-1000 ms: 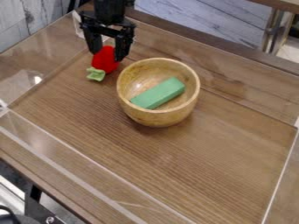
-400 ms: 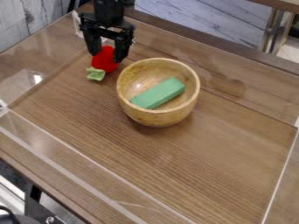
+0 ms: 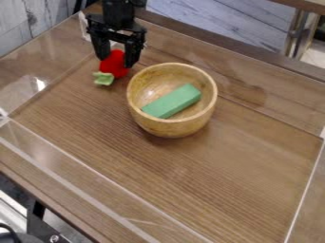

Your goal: Move the red fruit to the right

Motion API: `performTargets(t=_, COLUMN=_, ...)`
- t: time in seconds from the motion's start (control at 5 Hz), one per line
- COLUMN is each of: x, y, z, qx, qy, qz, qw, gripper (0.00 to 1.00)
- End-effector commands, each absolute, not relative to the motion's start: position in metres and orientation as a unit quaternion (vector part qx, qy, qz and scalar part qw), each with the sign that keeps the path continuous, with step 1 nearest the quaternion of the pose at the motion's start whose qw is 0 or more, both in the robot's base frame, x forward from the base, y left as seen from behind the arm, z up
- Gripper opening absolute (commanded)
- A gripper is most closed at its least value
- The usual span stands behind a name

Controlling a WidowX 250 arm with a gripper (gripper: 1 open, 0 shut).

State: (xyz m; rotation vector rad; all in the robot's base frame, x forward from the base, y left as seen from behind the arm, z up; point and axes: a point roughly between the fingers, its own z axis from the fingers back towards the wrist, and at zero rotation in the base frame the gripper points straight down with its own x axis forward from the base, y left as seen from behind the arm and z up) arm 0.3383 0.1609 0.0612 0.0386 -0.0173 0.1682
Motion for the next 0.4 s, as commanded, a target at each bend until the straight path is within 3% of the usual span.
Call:
performTargets(t=0.0, x=0.3463, y=0.1688, z=0.0803, qx=0.034, qy=-0.039, qz=0.089, qw=0.995, gripper=1.00)
performTargets(t=0.2, x=0.3461, y=0.1689, z=0.0806, qx=0.035, qy=-0.040, qz=0.090, qw=0.994, gripper=1.00)
